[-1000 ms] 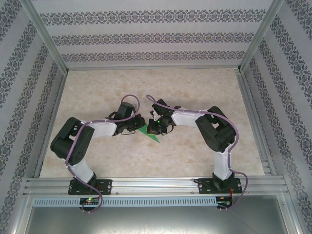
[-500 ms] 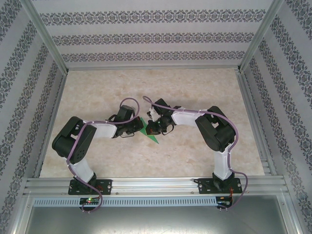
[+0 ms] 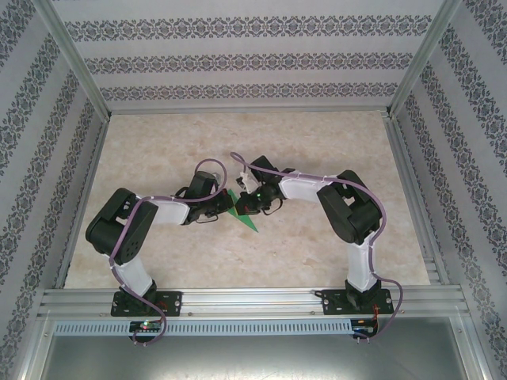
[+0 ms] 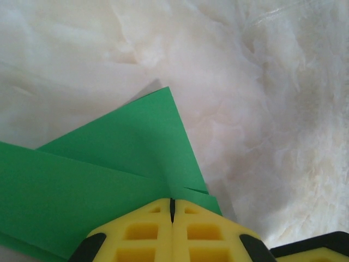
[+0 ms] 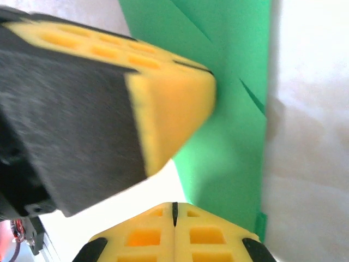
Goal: Fold a paper plane with a square sheet of paper (pick it up from the middle)
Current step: Fold the wing for the fifth time at the center of the table.
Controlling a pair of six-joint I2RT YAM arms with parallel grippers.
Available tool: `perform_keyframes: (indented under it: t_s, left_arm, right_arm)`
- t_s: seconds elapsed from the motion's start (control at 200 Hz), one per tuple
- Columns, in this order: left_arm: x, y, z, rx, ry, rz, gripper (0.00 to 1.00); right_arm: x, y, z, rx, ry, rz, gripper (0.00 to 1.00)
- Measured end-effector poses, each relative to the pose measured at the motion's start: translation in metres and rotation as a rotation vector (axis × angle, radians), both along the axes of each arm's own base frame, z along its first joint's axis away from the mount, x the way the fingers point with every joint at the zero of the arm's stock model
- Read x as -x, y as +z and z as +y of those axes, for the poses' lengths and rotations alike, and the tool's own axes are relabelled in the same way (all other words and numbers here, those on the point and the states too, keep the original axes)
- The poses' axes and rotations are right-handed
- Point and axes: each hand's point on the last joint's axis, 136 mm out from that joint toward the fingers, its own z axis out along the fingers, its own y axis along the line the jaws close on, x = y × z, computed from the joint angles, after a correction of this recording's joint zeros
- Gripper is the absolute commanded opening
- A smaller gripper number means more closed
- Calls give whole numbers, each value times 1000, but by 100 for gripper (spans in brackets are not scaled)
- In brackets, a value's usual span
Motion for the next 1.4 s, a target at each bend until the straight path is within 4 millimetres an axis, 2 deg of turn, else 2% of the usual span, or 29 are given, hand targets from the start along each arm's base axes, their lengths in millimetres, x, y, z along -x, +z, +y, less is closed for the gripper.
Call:
perform_keyframes:
  t_s: [0.175,0.35,0.729,0.949,1.139,1.289,1.404]
  left_arm:
    - [-1,0,1,14,-5,3,1]
    - [0,0,1,19,-7,-1,1]
    - [1,0,1,32,-14,3,1]
    - [1,0,0,36,-18,6,1]
    - [-1,0,3,33,-15,2,2]
    - [-1,1,3,28,-24,2,3]
    - [-2,1,2,30,-31,6,5]
  right_arm:
    - [10,-12,-10,17,9,28,0]
    - [15,-12,-16,9,20,15,0]
    - [52,-13,-46,34,15,52,0]
    - [62,-12,-60,58,-1,79,0]
    - [55,2,-57,39,-22,61,0]
    - [31,22,-35,-21,-31,-2,0]
    - [16,23,-18,-48,-26,-25,0]
